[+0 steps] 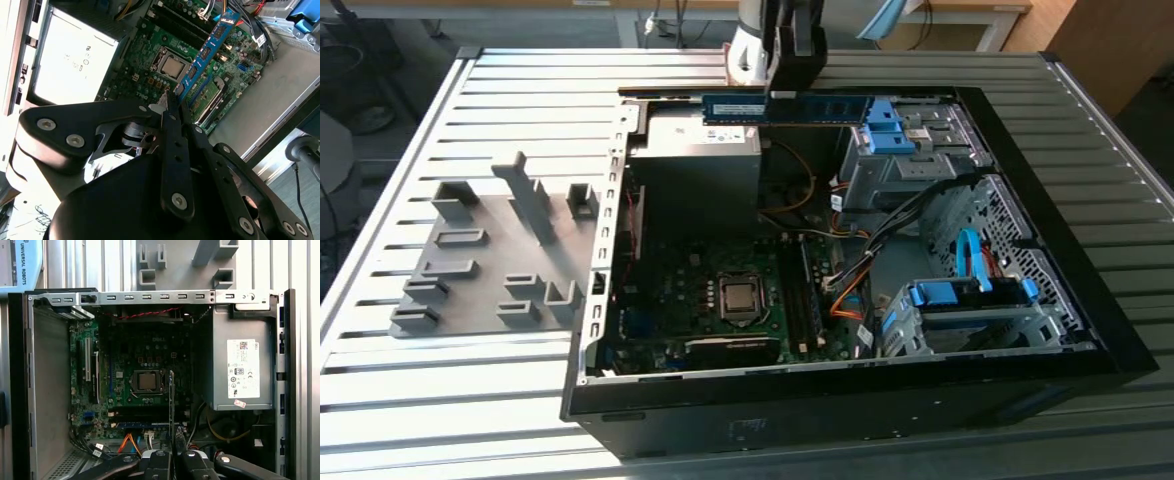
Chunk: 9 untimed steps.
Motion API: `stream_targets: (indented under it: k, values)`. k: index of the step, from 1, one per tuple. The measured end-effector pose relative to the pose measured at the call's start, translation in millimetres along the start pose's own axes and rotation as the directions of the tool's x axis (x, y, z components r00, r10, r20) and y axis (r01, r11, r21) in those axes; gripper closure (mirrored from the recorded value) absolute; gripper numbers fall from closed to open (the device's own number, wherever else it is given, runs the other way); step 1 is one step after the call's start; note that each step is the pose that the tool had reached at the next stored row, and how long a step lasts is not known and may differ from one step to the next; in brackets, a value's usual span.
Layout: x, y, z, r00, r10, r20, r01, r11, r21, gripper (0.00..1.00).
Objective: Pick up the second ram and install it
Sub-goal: 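Pick up the second ram and move it above second insertion slot, then insert the second ram into the second slot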
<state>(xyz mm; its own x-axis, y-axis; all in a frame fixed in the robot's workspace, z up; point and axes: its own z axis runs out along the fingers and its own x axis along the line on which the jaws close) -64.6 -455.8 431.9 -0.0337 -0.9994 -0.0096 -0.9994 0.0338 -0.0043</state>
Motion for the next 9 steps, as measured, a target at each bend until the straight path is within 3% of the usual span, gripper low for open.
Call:
stream_targets:
  k: [9]
  values:
    - [0.0, -0.3, 0.0, 1.0, 0.001, 0.0, -0.001, 1.0, 0.0, 0.86]
